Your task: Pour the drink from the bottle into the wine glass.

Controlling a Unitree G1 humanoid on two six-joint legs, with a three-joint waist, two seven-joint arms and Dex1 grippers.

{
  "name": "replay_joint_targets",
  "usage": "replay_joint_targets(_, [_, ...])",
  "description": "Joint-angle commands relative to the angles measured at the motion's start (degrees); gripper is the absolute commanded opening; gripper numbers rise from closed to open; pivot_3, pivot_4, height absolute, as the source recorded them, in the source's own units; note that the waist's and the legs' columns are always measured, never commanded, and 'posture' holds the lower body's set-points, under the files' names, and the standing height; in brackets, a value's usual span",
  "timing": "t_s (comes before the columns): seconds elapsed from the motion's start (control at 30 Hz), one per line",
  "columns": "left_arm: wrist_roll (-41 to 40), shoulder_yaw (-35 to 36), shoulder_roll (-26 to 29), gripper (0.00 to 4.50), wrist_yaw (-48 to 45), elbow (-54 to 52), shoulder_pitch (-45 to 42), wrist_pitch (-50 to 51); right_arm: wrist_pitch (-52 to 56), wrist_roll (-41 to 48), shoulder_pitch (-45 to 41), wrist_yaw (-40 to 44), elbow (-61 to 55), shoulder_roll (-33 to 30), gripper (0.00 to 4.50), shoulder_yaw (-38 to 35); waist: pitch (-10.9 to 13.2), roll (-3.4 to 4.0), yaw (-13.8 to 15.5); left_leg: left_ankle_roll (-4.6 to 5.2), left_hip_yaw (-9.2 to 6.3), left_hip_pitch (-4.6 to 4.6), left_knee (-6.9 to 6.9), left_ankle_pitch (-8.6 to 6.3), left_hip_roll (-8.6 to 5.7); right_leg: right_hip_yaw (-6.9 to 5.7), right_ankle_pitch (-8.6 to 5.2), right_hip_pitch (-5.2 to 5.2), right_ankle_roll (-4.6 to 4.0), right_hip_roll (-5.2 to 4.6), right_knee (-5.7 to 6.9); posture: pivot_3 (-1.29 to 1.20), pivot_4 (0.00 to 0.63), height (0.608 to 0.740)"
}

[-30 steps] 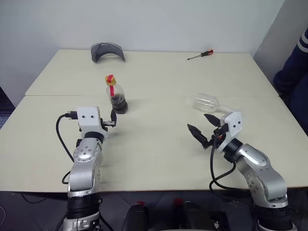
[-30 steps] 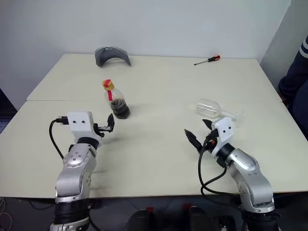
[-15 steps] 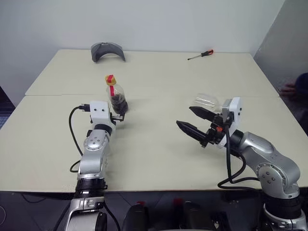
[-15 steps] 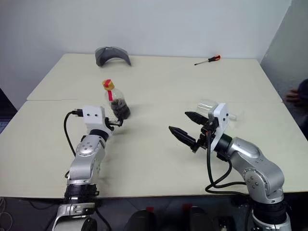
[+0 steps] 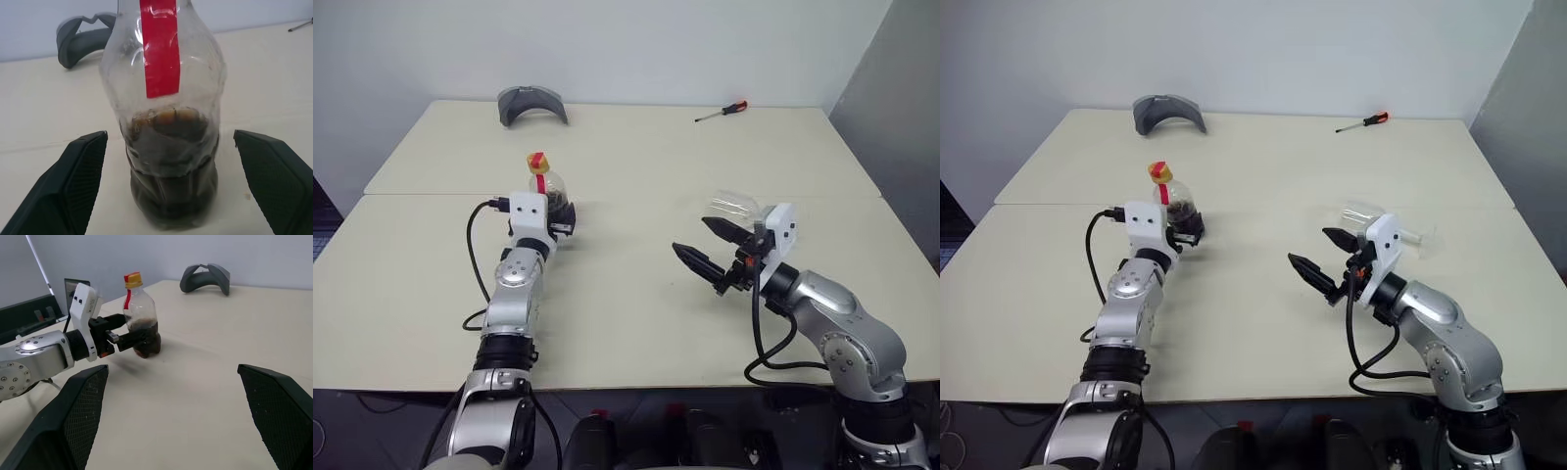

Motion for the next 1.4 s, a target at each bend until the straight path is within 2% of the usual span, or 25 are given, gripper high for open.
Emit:
replay_joint_targets(0.03, [1.02,-0.14,0.56,4.45,1.14,5.35,-4.10,-5.57,-1.90,-0.32,-0.24,-0.29,-1.25,0.76,4.50,0.20,0.00,0.00,0.04,0.00,0.00,0.00,0.00,0.00,0.00,0.00,0.00,0.00,0.00,0.00,0.00,0.00,0.150,0.740])
replay_joint_targets(0.47, [1.29,0.22,1.93,4.45,3.77,27.17,-14.24,-18.71,-1.56,-0.68,-0.32,-1.85,-2.16,1.14,4.50,0.87,0.00,0.00,-0.06,-0.03,0.05,-0.01,0.02,0.01,-0.05,-0.03,0.00,-0.01,0.00,0.00,-0.01,0.00,0.150,0.740])
replay_joint_targets(0.67, [0.41,0.54,2.07,4.45,2.98,31.95,-16.18,-22.14,-1.43,-0.78,-0.18,-2.09,-2.38,1.05,4.50,0.69,0.00,0.00,-0.06,-0.03,0.08,-0.01,0.04,0.02,-0.09,-0.04,0.00,-0.01,0.01,0.00,-0.02,0.00,0.150,0.740])
replay_joint_targets(0.97, [-0.38,0.70,2.09,2.28,1.65,32.32,-16.60,-24.09,-1.31,-0.72,-0.43,-2.70,-2.55,1.19,4.50,1.00,0.00,-0.01,-0.10,-0.04,0.10,-0.01,0.05,0.02,-0.09,-0.05,0.00,-0.01,0.01,0.00,-0.01,0.00,0.150,0.740])
replay_joint_targets(1.07, [-0.32,0.88,2.34,2.05,1.71,32.30,-16.70,-24.01,-1.33,-0.74,-0.56,-2.70,-2.40,1.25,4.50,1.08,0.00,-0.01,-0.10,-0.04,0.10,-0.01,0.06,0.02,-0.10,-0.05,0.00,-0.01,0.01,0.00,-0.01,0.00,0.150,0.740])
replay_joint_targets(1.27, [-0.13,0.68,2.27,1.94,1.08,31.23,-16.80,-23.26,-1.52,-0.96,-1.12,-2.53,-1.74,1.22,4.50,1.09,0.00,-0.01,-0.10,-0.04,0.11,-0.01,0.06,0.02,-0.10,-0.05,0.00,-0.01,0.01,0.01,-0.01,0.00,0.150,0.740])
replay_joint_targets(1.4, [-0.91,-0.79,1.98,1.89,-4.48,26.28,-15.75,-20.28,-1.85,-2.60,-2.99,-2.70,-0.40,0.78,4.50,1.44,0.01,-0.01,-0.11,-0.04,0.11,-0.01,0.06,0.02,-0.14,-0.05,0.00,-0.01,0.01,0.01,0.00,0.00,0.150,0.740])
